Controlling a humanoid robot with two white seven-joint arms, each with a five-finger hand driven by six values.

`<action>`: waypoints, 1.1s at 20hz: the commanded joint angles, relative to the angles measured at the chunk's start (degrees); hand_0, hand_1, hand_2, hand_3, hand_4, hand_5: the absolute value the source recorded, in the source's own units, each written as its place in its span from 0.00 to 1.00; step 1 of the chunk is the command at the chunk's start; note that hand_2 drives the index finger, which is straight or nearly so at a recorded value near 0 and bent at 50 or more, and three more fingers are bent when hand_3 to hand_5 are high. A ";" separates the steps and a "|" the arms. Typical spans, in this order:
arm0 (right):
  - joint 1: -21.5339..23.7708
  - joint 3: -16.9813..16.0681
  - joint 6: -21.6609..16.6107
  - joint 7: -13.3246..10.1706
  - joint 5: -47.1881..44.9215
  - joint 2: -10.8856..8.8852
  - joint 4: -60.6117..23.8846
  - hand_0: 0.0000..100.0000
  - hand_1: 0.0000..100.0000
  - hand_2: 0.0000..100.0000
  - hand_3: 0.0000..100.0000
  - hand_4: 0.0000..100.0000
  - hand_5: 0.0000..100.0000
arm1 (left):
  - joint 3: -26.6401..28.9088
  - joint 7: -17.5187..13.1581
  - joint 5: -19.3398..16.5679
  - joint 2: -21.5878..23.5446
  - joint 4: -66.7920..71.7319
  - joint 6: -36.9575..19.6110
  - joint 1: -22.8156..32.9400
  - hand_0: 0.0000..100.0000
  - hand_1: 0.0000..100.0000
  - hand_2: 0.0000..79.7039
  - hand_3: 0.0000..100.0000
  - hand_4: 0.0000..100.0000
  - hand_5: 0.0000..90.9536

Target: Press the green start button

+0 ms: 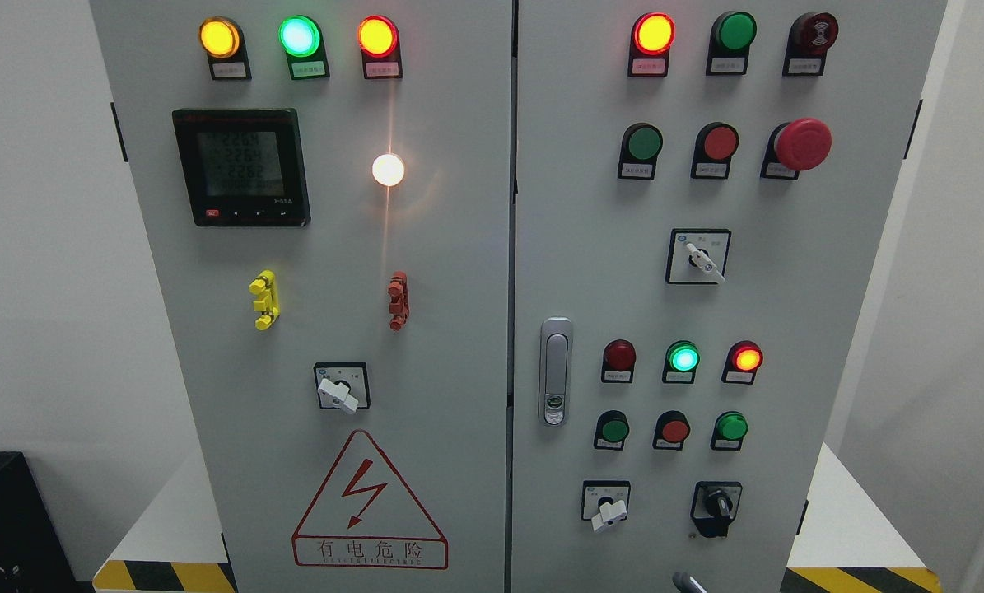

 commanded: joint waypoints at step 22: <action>-1.71 -0.71 -8.77 -11.90 36.53 -0.03 -4.36 0.21 0.38 0.00 0.68 0.70 0.73 | 0.00 0.03 0.00 0.00 -1.58 0.02 -1.32 0.12 0.56 0.00 0.00 0.00 0.00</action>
